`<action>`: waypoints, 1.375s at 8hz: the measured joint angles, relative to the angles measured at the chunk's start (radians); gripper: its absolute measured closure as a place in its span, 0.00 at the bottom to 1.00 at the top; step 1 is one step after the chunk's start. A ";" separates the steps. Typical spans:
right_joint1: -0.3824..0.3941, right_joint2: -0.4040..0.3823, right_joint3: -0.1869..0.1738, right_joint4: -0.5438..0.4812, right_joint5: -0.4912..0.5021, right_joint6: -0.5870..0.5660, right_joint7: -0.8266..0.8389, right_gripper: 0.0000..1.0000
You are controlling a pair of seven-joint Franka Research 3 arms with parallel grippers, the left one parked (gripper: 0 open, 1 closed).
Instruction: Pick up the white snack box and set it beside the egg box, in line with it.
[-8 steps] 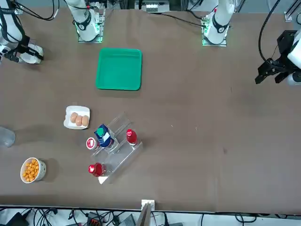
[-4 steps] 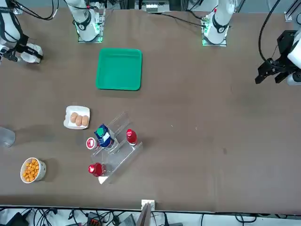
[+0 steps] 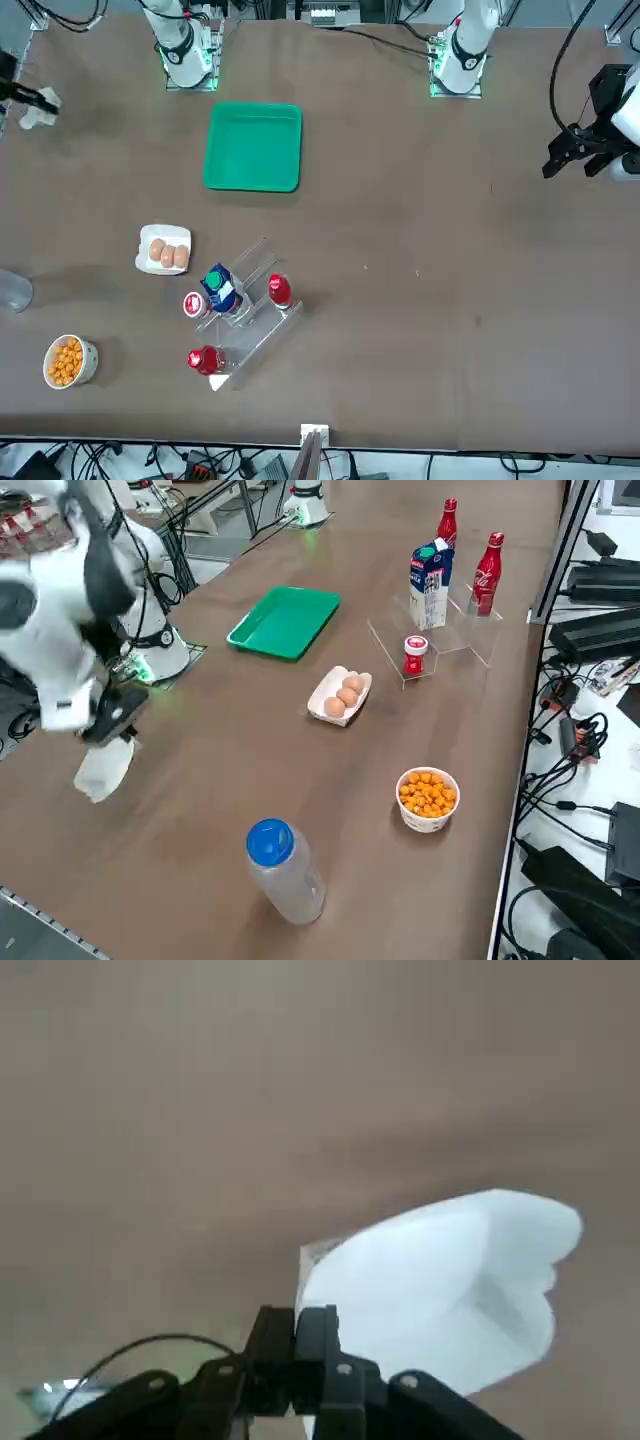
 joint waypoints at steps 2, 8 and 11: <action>0.190 0.015 0.008 0.159 0.011 -0.142 0.178 0.98; 0.616 0.329 0.012 0.324 -0.053 0.042 0.596 0.98; 0.676 0.496 0.005 0.417 -0.180 0.148 0.721 0.98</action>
